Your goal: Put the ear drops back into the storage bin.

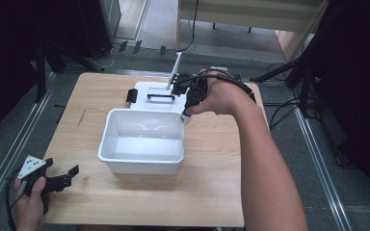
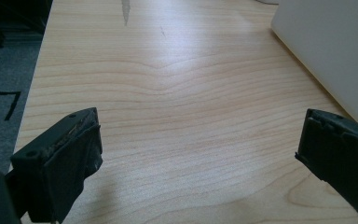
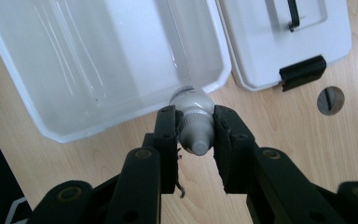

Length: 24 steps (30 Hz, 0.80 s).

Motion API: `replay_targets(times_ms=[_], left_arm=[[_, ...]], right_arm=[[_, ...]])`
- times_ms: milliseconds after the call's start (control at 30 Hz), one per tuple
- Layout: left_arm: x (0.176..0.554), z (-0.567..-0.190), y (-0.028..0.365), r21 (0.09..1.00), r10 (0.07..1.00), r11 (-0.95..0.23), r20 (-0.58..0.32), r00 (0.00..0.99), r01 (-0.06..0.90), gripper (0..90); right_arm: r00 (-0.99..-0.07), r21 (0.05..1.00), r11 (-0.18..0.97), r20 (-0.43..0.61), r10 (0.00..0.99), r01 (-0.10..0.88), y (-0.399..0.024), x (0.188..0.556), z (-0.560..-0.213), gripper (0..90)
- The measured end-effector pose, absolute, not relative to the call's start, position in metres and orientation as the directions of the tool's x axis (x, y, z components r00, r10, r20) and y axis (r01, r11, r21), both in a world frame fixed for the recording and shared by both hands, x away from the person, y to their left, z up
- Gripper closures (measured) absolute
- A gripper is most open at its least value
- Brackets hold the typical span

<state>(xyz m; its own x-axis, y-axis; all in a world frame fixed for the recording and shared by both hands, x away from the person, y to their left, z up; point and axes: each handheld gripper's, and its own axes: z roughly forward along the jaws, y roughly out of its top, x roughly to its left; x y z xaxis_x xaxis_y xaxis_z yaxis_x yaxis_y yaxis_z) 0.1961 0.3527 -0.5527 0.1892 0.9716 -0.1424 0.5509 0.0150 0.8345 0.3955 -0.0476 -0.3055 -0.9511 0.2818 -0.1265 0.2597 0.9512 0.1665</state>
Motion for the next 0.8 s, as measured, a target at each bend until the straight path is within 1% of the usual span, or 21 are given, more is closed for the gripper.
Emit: replay_targets(times_ms=[167, 433, 800], left_arm=[[0.196, -0.553, 0.353, 0.835, 0.972, 0.015, -0.142, 0.189, 0.551, 0.3], [0.196, -0.553, 0.353, 0.834, 0.971, 0.016, -0.144, 0.191, 0.551, 0.3], [0.196, -0.553, 0.353, 0.833, 0.970, 0.017, -0.147, 0.192, 0.553, 0.3]], right_arm=[[-0.957, 0.164, 0.957, -0.128, 0.262, 0.240, -0.036, 0.394, -0.306, 72.3], [-0.967, 0.154, 0.966, -0.115, 0.225, 0.207, -0.015, 0.394, -0.318, 72.3], [-0.967, 0.127, 0.970, -0.119, 0.224, 0.209, -0.017, 0.399, -0.340, 72.3]])
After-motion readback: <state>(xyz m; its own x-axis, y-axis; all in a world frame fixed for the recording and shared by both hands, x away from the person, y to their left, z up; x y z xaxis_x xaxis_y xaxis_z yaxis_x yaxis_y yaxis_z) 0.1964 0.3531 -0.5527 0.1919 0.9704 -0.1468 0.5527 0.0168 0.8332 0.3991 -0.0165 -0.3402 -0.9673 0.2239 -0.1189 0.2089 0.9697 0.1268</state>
